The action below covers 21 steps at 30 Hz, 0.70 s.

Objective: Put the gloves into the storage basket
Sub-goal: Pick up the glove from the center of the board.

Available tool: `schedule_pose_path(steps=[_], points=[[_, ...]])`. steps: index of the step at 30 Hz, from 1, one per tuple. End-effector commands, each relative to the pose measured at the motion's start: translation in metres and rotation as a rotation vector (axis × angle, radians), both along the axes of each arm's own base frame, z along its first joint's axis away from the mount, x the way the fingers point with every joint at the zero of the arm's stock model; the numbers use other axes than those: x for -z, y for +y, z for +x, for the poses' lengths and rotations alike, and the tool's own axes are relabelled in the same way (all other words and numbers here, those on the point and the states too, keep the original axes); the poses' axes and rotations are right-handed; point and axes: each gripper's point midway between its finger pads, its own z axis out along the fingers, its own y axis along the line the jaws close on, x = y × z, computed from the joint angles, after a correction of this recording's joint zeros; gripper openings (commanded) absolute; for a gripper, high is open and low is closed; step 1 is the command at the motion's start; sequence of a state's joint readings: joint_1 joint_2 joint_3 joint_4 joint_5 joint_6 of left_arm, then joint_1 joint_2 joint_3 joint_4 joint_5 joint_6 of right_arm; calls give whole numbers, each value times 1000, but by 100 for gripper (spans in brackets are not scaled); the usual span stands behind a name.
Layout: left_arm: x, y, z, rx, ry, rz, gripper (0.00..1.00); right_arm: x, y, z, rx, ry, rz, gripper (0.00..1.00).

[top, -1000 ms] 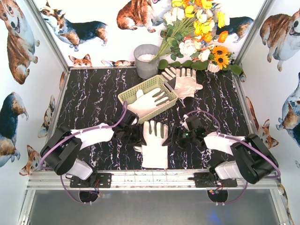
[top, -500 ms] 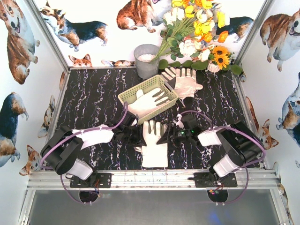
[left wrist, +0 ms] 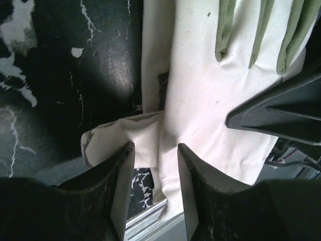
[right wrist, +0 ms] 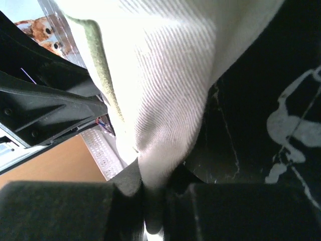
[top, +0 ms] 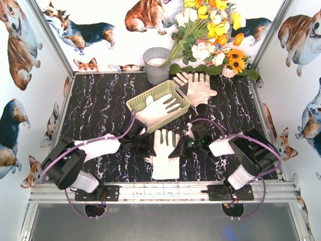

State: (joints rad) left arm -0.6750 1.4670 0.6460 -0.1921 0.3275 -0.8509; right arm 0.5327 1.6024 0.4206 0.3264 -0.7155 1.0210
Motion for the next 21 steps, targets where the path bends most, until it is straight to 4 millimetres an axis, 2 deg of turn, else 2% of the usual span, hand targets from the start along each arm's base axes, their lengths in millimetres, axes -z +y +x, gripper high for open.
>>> schedule_pose_path(steps=[1, 7, 13, 17, 18, 21], points=[[-12, 9, 1, -9, -41, 38, 38, -19, -2, 7, 6, -94, -11, 0], [-43, 10, 8, -61, -100, -19, 54, -47, -14, 10, 13, -162, -29, 0], [-73, 9, 9, -88, -151, -109, 77, -80, -25, 10, -32, -241, -38, 0], [-97, 4, 8, -94, -186, -229, 95, -112, -31, 12, -41, -290, -13, 0], [-102, 2, 7, -91, -189, -263, 98, -127, -31, 13, -38, -323, 4, 0], [-118, -5, 3, -79, -199, -350, 100, -161, -28, 15, -36, -389, 63, 0]])
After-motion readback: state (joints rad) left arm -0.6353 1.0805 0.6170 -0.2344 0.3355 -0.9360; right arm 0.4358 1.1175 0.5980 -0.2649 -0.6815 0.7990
